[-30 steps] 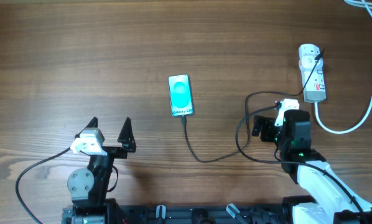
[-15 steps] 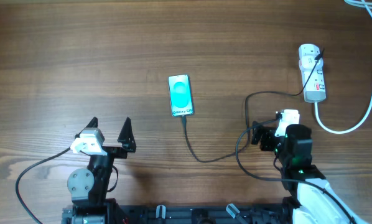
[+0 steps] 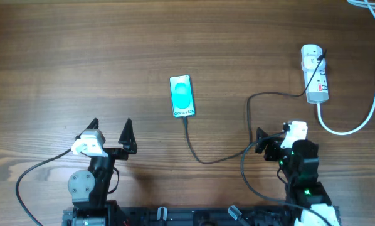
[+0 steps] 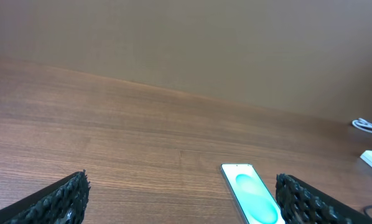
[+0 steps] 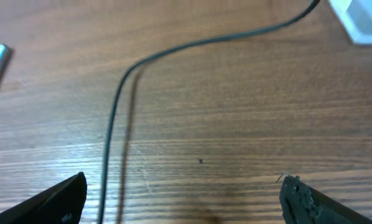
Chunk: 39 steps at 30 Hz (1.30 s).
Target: Plug charger to phone and switch on socket
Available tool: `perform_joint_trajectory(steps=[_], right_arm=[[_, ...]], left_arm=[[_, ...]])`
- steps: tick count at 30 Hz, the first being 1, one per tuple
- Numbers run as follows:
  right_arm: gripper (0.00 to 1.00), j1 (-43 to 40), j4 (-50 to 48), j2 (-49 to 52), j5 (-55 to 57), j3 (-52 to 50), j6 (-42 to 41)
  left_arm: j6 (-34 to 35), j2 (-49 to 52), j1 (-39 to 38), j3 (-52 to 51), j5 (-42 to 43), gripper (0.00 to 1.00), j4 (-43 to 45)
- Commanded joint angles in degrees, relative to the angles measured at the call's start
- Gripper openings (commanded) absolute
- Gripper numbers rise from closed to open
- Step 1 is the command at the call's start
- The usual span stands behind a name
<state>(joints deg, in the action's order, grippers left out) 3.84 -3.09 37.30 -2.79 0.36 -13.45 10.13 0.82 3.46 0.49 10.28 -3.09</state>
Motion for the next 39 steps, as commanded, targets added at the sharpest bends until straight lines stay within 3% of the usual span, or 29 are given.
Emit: perform_joint_trajectory(steps=[1, 14, 31, 39], right_arm=[[1.00, 0.24, 3.06, -8.85, -0.76, -0.07, 0.37], [1.00, 0.24, 3.15, -36.41, -0.72, -0.07, 1.88], [1.00, 0.44, 3.06, -36.63, -0.72, -0.07, 1.42], [1.00, 0.44, 3.06, -36.50, -0.72, -0.04, 1.42]], left_arm=[[-0.92, -0.48, -0.24, -0.17, -0.76, 1.00, -0.46], [-0.92, -0.50, -0.24, -0.17, -0.76, 1.00, -0.46], [-0.90, -0.48, -0.24, -0.17, -0.76, 1.00, -0.46], [-0.74, -0.44, -4.59, -0.17, -0.96, 1.00, -0.44]])
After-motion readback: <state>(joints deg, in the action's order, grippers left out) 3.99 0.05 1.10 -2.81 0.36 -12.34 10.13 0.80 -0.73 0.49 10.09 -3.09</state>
